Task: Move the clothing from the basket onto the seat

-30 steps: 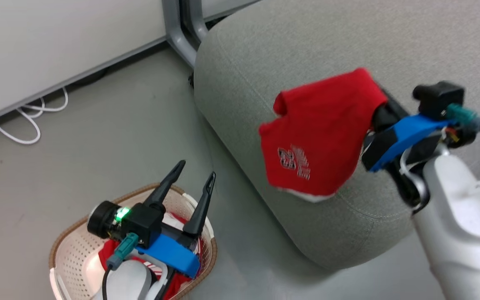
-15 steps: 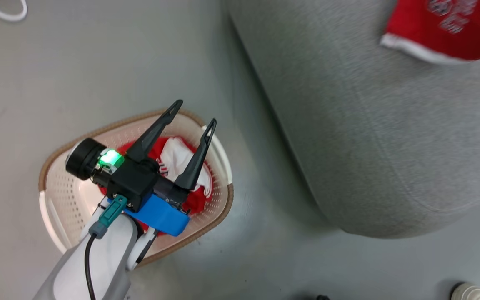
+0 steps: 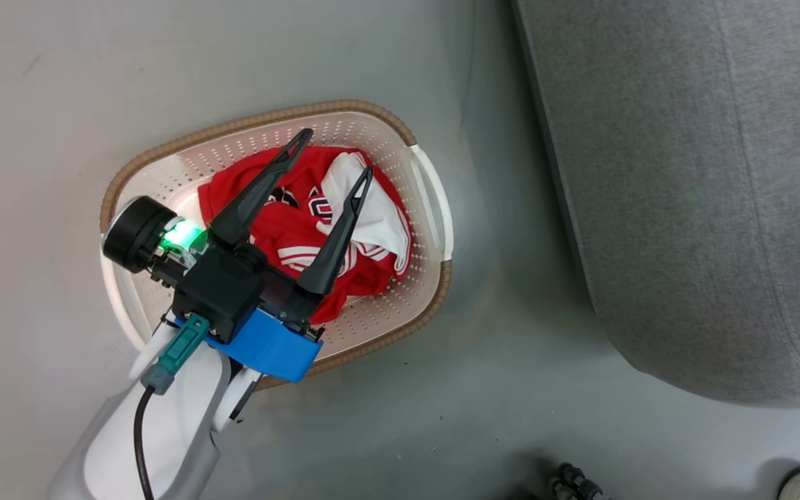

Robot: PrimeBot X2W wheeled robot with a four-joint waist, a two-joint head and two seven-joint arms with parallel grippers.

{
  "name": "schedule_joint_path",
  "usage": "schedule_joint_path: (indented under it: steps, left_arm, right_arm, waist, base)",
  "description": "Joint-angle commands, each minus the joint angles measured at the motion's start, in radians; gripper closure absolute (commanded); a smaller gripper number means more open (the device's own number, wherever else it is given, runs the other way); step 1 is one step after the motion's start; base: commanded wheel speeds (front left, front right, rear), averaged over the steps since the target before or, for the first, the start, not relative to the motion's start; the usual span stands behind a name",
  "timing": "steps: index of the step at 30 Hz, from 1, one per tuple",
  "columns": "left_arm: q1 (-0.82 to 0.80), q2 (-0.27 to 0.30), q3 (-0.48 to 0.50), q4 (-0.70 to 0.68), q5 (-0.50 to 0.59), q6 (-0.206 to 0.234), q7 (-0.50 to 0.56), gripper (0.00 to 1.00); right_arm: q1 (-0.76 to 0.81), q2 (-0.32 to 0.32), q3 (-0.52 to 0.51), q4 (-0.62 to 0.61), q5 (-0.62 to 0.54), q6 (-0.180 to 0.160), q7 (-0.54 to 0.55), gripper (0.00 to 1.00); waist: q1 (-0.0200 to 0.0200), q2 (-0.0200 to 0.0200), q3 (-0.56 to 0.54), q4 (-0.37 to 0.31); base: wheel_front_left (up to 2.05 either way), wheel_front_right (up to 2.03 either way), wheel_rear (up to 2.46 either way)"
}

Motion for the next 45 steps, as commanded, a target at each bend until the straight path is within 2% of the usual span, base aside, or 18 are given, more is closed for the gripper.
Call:
schedule_joint_path:
  steps: [1,4,5,6,7,8,22,30,35,39,45]
  left_arm:
    - [0.001,-0.006,0.004,-0.004,0.008,-0.002,-0.003,0.0]
    - [0.004,-0.008,0.007,0.0,0.007,-0.002,-0.003,0.0]
    - [0.005,-0.009,0.009,0.002,0.007,-0.002,-0.003,0.0]
    - [0.006,-0.01,0.01,0.004,0.006,-0.002,-0.003,0.0]
    - [0.006,-0.011,0.011,0.005,0.005,-0.002,-0.003,0.0]
    - [0.005,-0.013,0.012,0.007,0.004,-0.002,-0.003,0.0]
    - [-0.006,-0.022,0.006,0.023,-0.009,-0.002,-0.003,0.0]
    - [0.015,-0.057,0.006,0.042,-0.027,-0.002,-0.003,0.0]
    - [0.054,-0.099,0.02,0.069,-0.049,-0.002,-0.003,0.0]
    - [0.111,-0.132,0.041,0.098,-0.072,-0.002,-0.003,0.0]
    - [0.197,-0.165,0.106,0.132,-0.089,-0.002,-0.003,0.0]
  right_arm:
    - [0.013,-0.001,-0.004,0.025,-0.008,0.0,-0.015,1.0]
    - [0.007,-0.001,-0.004,0.051,-0.012,0.0,-0.033,1.0]
    - [0.004,-0.001,-0.002,0.063,-0.015,0.0,-0.039,0.91]
    - [0.001,0.001,0.0,0.075,-0.017,0.0,-0.046,0.62]
    - [-0.003,0.0,0.003,0.084,-0.02,0.0,-0.05,0.22]
    - [-0.007,-0.002,0.006,0.092,-0.021,0.0,-0.055,0.0]
    - [-0.046,-0.029,0.041,0.176,-0.009,0.0,-0.087,0.0]
    - [0.031,-0.058,0.098,0.171,-0.02,0.0,-0.114,0.0]
    - [0.133,-0.055,0.132,0.131,-0.03,0.0,-0.127,0.0]
    - [0.254,-0.02,0.16,0.063,-0.04,0.0,-0.133,0.0]
    - [0.443,0.063,0.203,-0.125,-0.071,0.0,-0.11,0.0]
  waist:
    - [-0.0002,0.0,0.002,0.006]
    - [-0.0002,0.0,-0.002,0.006]
    - [-0.0002,0.0,-0.004,0.005]
    - [-0.0002,0.0,-0.006,0.004]
    - [-0.0002,0.0,-0.007,0.003]
    - [-0.0002,0.0,-0.009,0.002]
    - [-0.0002,0.0,-0.036,-0.001]
    - [-0.0002,0.0,-0.117,0.027]
    - [-0.0002,0.0,-0.217,0.062]
    - [-0.0002,0.0,-0.32,0.087]
    - [-0.0002,0.0,-0.445,0.115]
  base:
    - [0.0,0.0,0.0]
    - [0.0,0.0,0.0]
    - [0.0,0.0,0.0]
    - [0.0,0.0,0.0]
    - [0.0,0.0,0.0]
    - [0.0,0.0,0.0]
    - [0.0,0.0,0.0]
    - [0.0,0.0,0.0]
    - [0.0,0.0,0.0]
    - [0.0,0.0,0.0]
    - [0.0,0.0,0.0]
